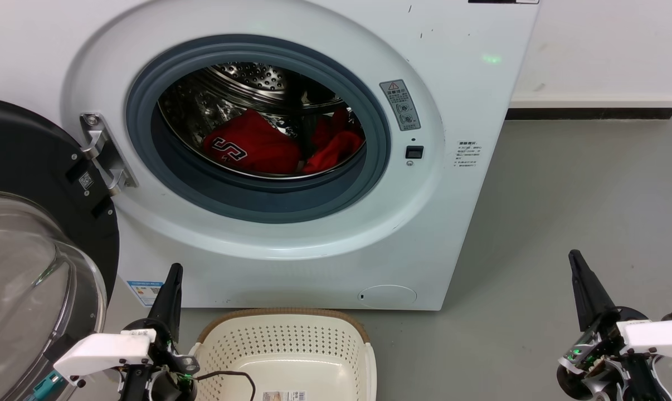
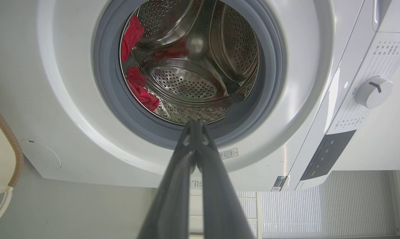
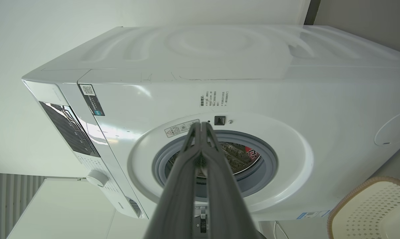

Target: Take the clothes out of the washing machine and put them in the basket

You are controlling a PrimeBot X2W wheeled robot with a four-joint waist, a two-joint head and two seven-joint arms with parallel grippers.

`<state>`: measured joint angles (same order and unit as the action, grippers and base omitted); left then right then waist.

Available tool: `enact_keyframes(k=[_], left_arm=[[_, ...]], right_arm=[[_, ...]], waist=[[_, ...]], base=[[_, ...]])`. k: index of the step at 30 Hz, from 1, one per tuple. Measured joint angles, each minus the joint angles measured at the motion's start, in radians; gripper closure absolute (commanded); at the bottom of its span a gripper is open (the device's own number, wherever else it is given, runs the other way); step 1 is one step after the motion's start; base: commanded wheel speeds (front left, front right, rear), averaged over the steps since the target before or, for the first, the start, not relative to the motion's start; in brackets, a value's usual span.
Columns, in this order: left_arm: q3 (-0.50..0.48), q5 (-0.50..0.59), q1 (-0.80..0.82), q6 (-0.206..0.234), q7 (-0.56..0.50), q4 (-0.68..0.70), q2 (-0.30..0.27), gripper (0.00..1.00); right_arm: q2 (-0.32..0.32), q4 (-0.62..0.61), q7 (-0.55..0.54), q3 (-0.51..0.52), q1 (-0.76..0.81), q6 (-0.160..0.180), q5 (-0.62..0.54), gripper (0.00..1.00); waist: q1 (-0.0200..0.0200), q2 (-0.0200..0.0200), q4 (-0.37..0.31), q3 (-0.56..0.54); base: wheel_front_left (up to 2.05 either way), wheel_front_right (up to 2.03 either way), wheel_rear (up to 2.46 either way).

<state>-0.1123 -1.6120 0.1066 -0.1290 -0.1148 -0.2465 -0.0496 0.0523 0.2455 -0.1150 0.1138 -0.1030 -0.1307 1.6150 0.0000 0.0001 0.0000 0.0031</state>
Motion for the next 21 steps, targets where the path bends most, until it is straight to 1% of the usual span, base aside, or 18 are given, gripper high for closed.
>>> enact_keyframes(k=[21], left_arm=[[0.0, 0.0, 0.0, 0.0, 0.0, 0.0, 0.0, 1.0]], right_arm=[[0.0, 0.0, 0.0, 0.0, 0.0, 0.0, 0.0, 1.0]], waist=[[0.0, 0.0, 0.0, 0.0]], base=[[0.0, 0.0, 0.0]])
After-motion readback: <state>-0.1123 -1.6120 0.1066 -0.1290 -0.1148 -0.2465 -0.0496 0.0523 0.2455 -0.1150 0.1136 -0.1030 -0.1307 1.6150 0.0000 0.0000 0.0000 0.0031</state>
